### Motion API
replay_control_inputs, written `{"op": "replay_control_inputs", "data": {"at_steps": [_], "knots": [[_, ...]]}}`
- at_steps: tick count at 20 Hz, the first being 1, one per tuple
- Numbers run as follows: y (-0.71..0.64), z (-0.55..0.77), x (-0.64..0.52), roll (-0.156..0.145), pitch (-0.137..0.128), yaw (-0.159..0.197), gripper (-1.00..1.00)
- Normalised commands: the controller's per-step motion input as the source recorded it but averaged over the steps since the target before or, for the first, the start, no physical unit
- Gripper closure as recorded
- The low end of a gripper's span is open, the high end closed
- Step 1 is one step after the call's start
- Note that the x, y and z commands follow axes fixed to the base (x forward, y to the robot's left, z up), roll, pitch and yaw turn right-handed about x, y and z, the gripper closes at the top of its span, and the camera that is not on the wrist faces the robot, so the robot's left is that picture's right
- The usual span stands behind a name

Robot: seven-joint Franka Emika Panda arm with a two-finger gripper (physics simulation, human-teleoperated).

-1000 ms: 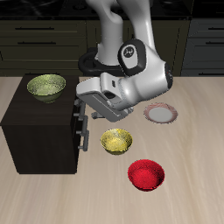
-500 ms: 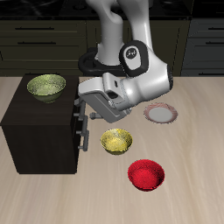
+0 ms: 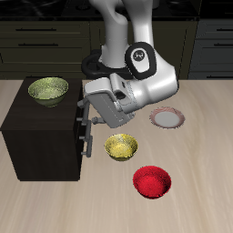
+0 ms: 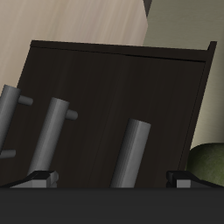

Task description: Open the top drawer of the wooden cabinet

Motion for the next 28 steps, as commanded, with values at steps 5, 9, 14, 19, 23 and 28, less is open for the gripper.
{"op": "replay_control_inputs", "data": {"at_steps": [5, 9, 14, 19, 23, 28], "knots": [[-0.06, 0.04, 0.0, -0.047, -0.013, -0.007, -1.0], [-0.18, -0.25, 0.0, -0.043, 0.014, 0.019, -1.0], [-0.14, -0.3, -0.07, -0.04, 0.047, -0.025, -1.0], [0.07, 0.06, -0.02, 0.014, -0.024, -0.023, 1.0], [0.05, 0.07, -0.05, 0.001, -0.018, -0.022, 1.0], [0.01, -0.01, -0.05, 0.001, 0.006, -0.014, 1.0]]}}
